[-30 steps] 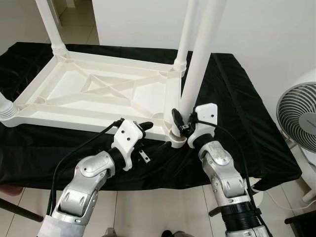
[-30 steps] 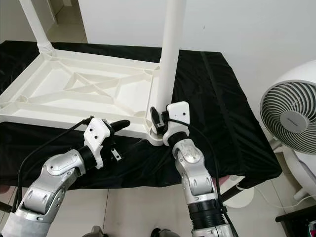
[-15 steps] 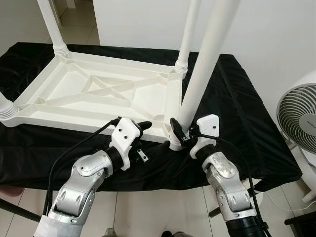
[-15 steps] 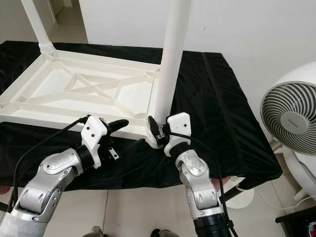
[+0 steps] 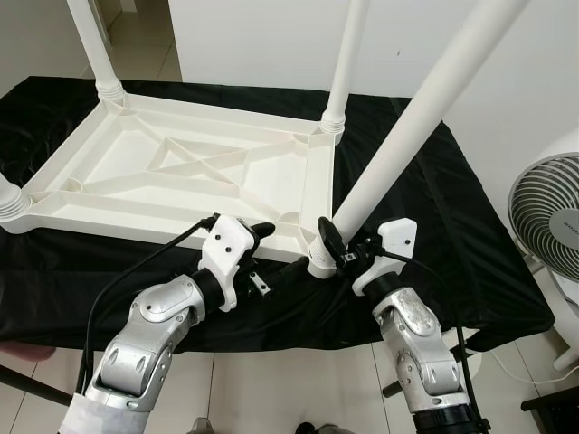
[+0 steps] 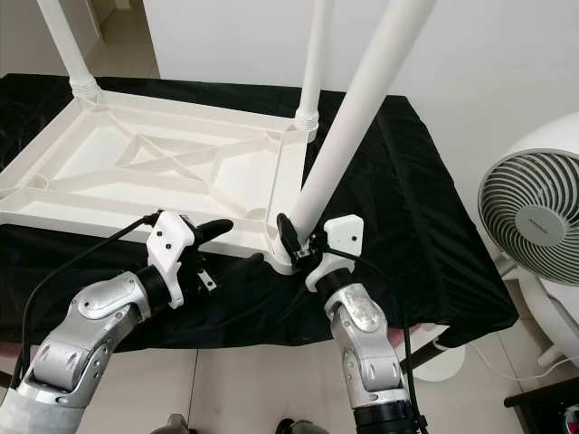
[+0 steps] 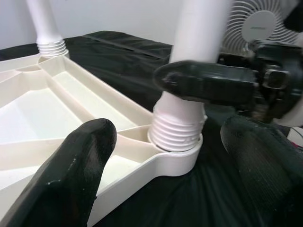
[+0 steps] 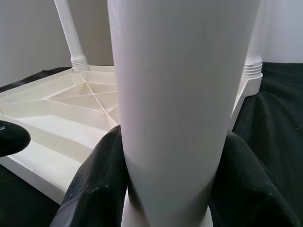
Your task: Building children table
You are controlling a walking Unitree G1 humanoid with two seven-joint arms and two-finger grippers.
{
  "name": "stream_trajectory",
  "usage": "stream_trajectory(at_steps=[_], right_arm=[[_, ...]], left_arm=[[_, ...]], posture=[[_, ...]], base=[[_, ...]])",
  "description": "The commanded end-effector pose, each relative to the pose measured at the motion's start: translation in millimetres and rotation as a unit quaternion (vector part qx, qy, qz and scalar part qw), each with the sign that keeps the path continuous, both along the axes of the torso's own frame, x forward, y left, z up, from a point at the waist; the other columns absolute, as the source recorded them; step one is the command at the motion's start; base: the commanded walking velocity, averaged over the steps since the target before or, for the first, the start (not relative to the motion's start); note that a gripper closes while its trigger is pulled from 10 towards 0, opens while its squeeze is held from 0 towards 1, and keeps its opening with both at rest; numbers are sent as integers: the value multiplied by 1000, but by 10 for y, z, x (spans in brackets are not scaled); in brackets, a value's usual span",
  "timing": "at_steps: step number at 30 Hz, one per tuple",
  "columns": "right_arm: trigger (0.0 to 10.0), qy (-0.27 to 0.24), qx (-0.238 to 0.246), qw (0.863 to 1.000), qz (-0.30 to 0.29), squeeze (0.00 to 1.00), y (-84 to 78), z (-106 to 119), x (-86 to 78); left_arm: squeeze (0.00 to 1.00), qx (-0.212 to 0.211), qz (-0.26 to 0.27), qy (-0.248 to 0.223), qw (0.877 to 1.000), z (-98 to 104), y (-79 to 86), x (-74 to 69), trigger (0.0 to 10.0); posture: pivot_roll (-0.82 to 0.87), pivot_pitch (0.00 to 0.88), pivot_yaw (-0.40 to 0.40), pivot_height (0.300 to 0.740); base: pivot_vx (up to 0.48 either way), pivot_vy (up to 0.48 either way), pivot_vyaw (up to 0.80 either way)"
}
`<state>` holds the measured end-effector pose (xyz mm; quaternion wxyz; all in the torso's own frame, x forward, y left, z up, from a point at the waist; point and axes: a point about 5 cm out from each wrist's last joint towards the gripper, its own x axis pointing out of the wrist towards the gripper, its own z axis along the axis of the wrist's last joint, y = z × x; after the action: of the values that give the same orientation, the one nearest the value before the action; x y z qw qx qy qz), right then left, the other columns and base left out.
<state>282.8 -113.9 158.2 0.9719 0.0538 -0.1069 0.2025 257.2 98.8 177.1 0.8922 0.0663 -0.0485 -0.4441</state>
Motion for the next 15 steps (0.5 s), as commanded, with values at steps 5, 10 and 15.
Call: stream_trajectory(at_steps=[5,10,15], right_arm=[[10000,65,-38,997,-24,0,-60,-180,81],[10000,75,-70,995,-12,0,-49,-179,144],[10000,78,-78,994,5,0,8,-175,147]], left_arm=[[0,3,-12,-3,1000,23,-25,-28,10000],[0,3,-12,-4,1000,34,-22,-25,10000],[0,3,-8,-4,1000,41,-3,-21,10000]], posture=[[130,99,-54,740],[134,93,-59,740],[137,93,-62,740]], base=[[0,0,0],[0,0,0],[0,0,0]])
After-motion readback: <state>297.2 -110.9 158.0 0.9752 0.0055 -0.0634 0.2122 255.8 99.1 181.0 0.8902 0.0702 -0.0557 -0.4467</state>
